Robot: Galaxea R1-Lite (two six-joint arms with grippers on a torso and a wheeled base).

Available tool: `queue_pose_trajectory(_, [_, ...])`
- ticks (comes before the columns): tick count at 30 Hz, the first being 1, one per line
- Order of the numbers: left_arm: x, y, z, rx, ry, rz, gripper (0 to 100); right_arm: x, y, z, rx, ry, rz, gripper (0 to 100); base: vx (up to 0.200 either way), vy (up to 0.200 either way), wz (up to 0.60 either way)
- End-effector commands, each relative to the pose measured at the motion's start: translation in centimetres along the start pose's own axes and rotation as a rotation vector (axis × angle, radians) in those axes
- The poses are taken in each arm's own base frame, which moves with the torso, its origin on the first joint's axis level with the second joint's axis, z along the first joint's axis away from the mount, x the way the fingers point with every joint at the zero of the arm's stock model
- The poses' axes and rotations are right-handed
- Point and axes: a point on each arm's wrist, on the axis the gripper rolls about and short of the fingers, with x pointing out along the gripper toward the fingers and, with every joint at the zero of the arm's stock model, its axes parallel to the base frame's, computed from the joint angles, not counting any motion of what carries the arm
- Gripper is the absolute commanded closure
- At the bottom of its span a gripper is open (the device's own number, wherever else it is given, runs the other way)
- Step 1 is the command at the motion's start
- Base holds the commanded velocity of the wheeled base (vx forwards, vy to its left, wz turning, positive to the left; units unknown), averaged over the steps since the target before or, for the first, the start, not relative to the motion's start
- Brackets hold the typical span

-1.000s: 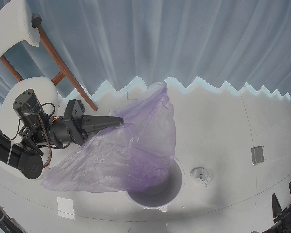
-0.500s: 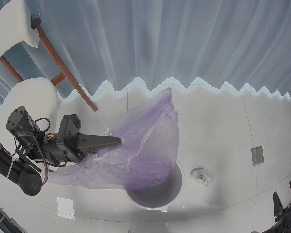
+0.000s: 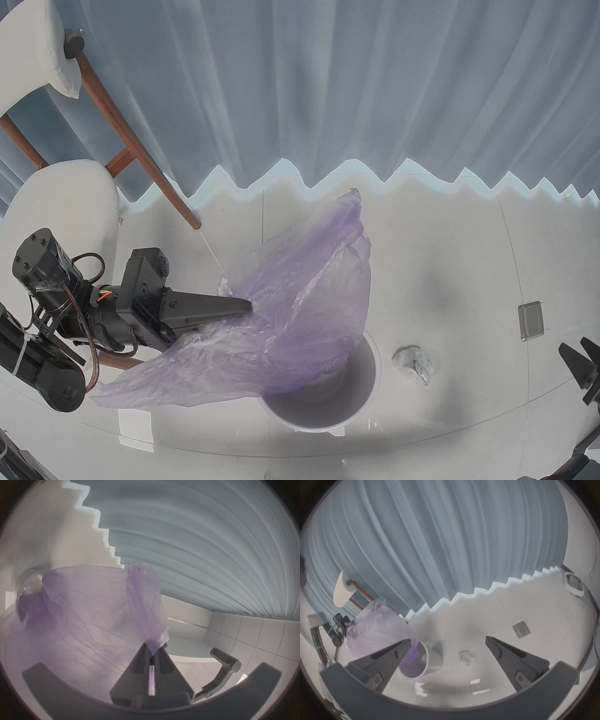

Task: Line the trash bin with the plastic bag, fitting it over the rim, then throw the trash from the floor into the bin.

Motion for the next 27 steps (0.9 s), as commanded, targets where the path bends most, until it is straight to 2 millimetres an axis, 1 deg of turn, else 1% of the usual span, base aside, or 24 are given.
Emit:
queue_pose_trajectory(1, [0.3, 0.2, -0.7, -0.02, 0.023, -0.001, 100, 13.6, 1.7, 3.6, 0.229, 0.417, 0.052, 0, 0.0, 0.0, 0.0])
queue_pose_trajectory(2, [0.3, 0.3, -0.7, -0.023, 0.027, 0.0, 100, 14.0, 1.7, 3.5, 0.228, 0.427, 0.052, 0, 0.0, 0.0, 0.0])
queue_pose_trajectory(3, [0.3, 0.3, -0.8, -0.026, 0.033, 0.0, 100, 14.9, 1.7, 3.1, 0.227, 0.449, 0.05, 0, 0.0, 0.0, 0.0])
queue_pose_trajectory(4, [0.3, 0.3, -0.8, -0.026, 0.033, 0.0, 100, 15.0, 1.7, 3.1, 0.225, 0.448, 0.051, 0, 0.0, 0.0, 0.0])
queue_pose_trajectory(5, [0.4, 0.3, -0.7, -0.021, 0.036, -0.001, 100, 16.1, 1.9, 2.5, 0.216, 0.469, 0.063, 0, 0.0, 0.0, 0.0])
queue_pose_trajectory(7, [0.4, 0.3, -0.7, -0.02, 0.037, -0.002, 100, 17.7, 2.2, 1.9, 0.213, 0.467, 0.081, 0, 0.0, 0.0, 0.0])
queue_pose_trajectory(10, [0.4, 0.3, -0.7, -0.019, 0.04, -0.003, 100, 19.6, 2.0, 0.9, 0.206, 0.465, 0.083, 0, 0.0, 0.0, 0.0])
queue_pose_trajectory(11, [0.4, 0.3, -0.7, -0.019, 0.04, -0.003, 100, 20.6, 1.9, 0.6, 0.204, 0.46, 0.086, 0, 0.0, 0.0, 0.0])
queue_pose_trajectory(13, [0.5, 0.3, -0.7, -0.021, 0.043, -0.004, 100, 22.0, 1.9, 0.4, 0.202, 0.44, 0.095, 0, 0.0, 0.0, 0.0])
queue_pose_trajectory(14, [0.6, 0.3, -0.7, -0.021, 0.044, -0.004, 100, 22.2, 1.9, 0.3, 0.201, 0.437, 0.095, 0, 0.0, 0.0, 0.0])
queue_pose_trajectory(15, [0.7, 0.3, -0.8, -0.021, 0.052, -0.007, 100, 23.6, 1.9, 0.2, 0.202, 0.41, 0.106, 0, 0.0, 0.0, 0.0])
queue_pose_trajectory(16, [0.8, 0.3, -0.8, -0.022, 0.053, -0.007, 100, 23.7, 1.9, 0.2, 0.202, 0.407, 0.108, 0, 0.0, 0.0, 0.0])
queue_pose_trajectory(17, [0.8, 0.3, -0.9, -0.022, 0.054, -0.008, 100, 24.8, 1.9, -0.1, 0.199, 0.396, 0.113, 0, 0.0, 0.0, 0.0])
queue_pose_trajectory(18, [0.8, 0.3, -0.9, -0.023, 0.054, -0.007, 100, 25.2, 1.9, -0.2, 0.199, 0.392, 0.115, 0, 0.0, 0.0, 0.0])
queue_pose_trajectory(19, [0.8, 0.3, -0.9, -0.023, 0.054, -0.007, 100, 25.2, 1.9, -0.2, 0.199, 0.392, 0.115, 0, 0.0, 0.0, 0.0])
queue_pose_trajectory(20, [0.8, 0.3, -0.8, -0.022, 0.054, -0.008, 100, 26.4, 1.9, -0.3, 0.198, 0.387, 0.119, 0, 0.0, 0.0, 0.0])
queue_pose_trajectory(21, [0.8, 0.3, -0.9, -0.022, 0.056, -0.008, 100, 26.7, 1.9, -0.3, 0.198, 0.386, 0.119, 0, 0.0, 0.0, 0.0])
queue_pose_trajectory(23, [0.8, 0.4, -0.8, -0.023, 0.056, -0.008, 100, 28.2, 2.6, -0.2, 0.195, 0.377, 0.139, 0, 0.0, 0.0, 0.0])
queue_pose_trajectory(27, [0.8, 0.4, -0.9, -0.026, 0.056, -0.006, 100, 30.0, 3.6, 0.1, 0.188, 0.359, 0.169, 0, 0.0, 0.0, 0.0])
